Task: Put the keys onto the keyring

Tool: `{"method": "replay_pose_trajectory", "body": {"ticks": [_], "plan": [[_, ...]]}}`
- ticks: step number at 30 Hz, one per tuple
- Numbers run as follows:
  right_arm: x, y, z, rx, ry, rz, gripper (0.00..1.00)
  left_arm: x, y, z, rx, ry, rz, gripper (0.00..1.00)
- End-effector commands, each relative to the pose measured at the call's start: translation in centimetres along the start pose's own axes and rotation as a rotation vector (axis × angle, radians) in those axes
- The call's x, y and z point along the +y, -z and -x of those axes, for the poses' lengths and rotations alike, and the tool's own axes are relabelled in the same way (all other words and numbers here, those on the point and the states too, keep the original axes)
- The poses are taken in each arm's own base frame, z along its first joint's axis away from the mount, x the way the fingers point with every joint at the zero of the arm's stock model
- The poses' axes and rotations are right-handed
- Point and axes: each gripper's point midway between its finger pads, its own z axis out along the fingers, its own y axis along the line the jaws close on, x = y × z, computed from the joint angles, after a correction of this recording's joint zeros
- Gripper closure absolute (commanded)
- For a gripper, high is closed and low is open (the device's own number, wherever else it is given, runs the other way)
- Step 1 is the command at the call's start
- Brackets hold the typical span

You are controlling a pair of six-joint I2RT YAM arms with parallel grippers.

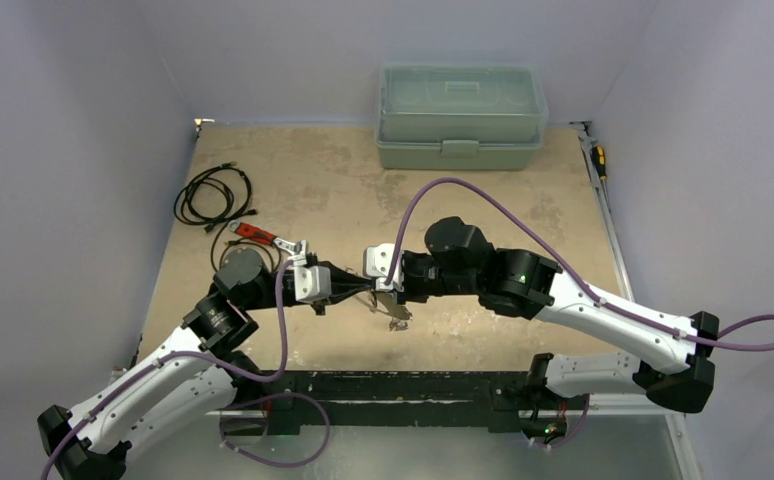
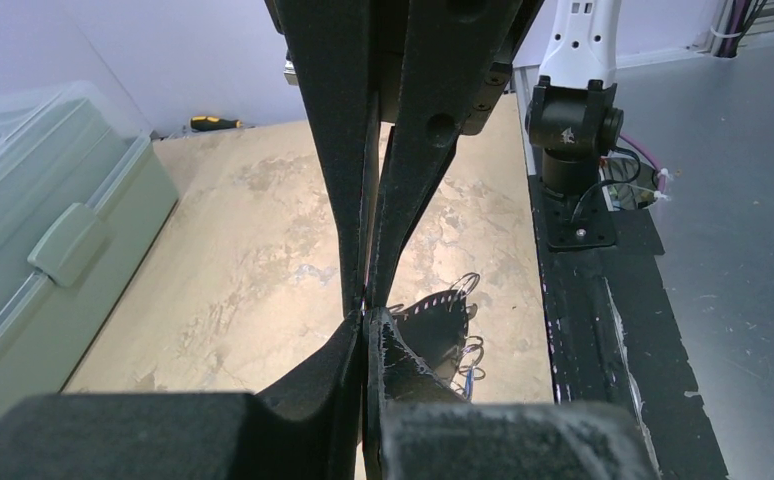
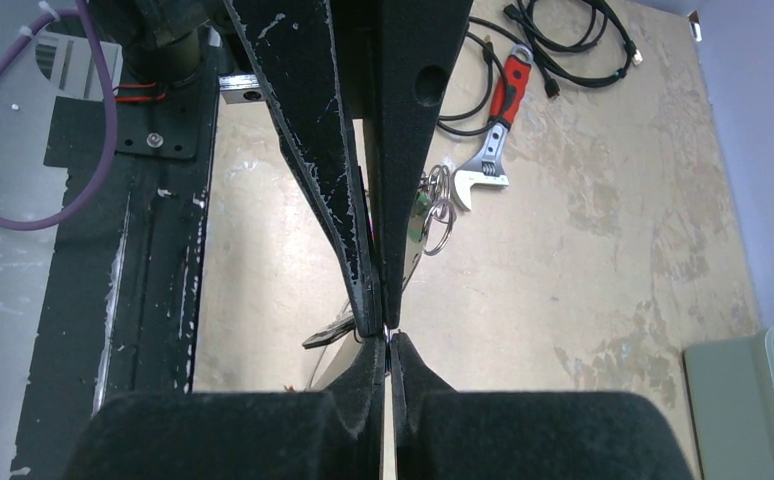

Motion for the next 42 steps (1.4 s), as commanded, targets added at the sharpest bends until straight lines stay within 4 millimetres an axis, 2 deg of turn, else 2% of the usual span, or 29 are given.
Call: {"method": "replay_pose_trajectory", "body": {"ticks": [1, 2, 4, 6, 9, 11, 14, 20, 30, 42], "plan": [[-1.3, 0.5, 2.2, -0.083, 0.012, -0.053, 1.0, 0.6, 0.2, 4.3, -0.112, -0.103, 0.013, 1.0], [-1.5, 0.6, 2.4, -0.1, 0.008, -0.068, 1.0, 0.7, 0.2, 4.3, -0.111, -0.102, 0.025, 1.0], [-1.7, 1.1, 3.0, -0.149, 0.004, -0.1, 1.0, 1.1, 0.4, 4.5, -0.116, -0.105, 0.049, 0.82], [-2.0, 1.7, 3.7, -0.207, -0.006, -0.13, 1.0, 1.2, 0.6, 4.7, -0.123, -0.109, 0.063, 0.71], [-2.2, 2.6, 4.5, -0.28, -0.017, -0.163, 1.0, 1.2, 0.8, 4.9, -0.136, -0.11, 0.075, 0.65], [-2.4, 3.2, 5.1, -0.316, -0.024, -0.183, 1.0, 1.2, 0.8, 5.1, -0.14, -0.112, 0.076, 0.66], [-2.5, 4.0, 5.7, -0.366, -0.032, -0.203, 1.0, 1.1, 0.8, 5.1, -0.142, -0.113, 0.066, 0.78], [-2.2, 4.6, 6.6, -0.424, -0.039, -0.192, 1.0, 0.1, 0.5, 5.1, -0.149, -0.106, 0.005, 0.85], [-1.0, 4.2, 7.9, -0.494, -0.033, -0.12, 1.0, 0.0, 0.4, 5.2, -0.153, -0.102, -0.005, 0.86], [0.7, 4.1, 8.0, -0.49, -0.006, -0.017, 1.0, 0.3, 0.5, 5.1, -0.148, -0.103, 0.018, 0.83]]}}
